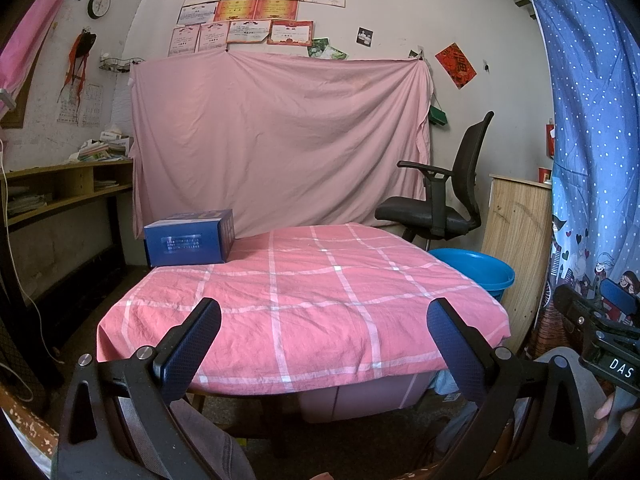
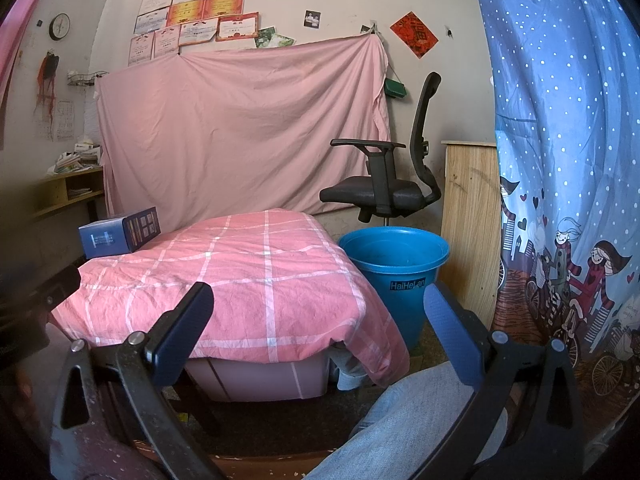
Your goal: Collect trash
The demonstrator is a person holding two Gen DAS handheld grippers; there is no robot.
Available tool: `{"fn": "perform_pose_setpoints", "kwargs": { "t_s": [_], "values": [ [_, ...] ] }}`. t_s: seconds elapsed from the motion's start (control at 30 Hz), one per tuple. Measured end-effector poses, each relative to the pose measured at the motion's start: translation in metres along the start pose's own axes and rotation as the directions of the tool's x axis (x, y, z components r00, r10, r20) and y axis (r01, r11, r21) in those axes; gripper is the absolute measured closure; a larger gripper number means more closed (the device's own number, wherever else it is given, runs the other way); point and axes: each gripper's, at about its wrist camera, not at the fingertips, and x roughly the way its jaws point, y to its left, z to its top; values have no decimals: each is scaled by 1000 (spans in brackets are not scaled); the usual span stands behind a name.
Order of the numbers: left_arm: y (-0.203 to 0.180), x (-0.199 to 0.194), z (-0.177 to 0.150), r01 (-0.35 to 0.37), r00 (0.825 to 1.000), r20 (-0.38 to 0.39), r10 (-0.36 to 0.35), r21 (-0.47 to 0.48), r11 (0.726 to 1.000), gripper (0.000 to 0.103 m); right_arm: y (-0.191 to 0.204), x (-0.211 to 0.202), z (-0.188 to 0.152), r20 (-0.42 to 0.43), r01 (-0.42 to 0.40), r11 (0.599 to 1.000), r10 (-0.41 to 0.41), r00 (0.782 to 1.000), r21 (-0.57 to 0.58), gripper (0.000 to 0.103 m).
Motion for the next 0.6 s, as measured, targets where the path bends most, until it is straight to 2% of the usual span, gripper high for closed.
{"fn": "perform_pose_setpoints", "kwargs": {
  "t_s": [0.6],
  "values": [
    [0,0,-1,13,1000,-1,-13,-5,1000,2,2,0,-3,-3,0,1000,0,1000,1,0]
  ]
}}
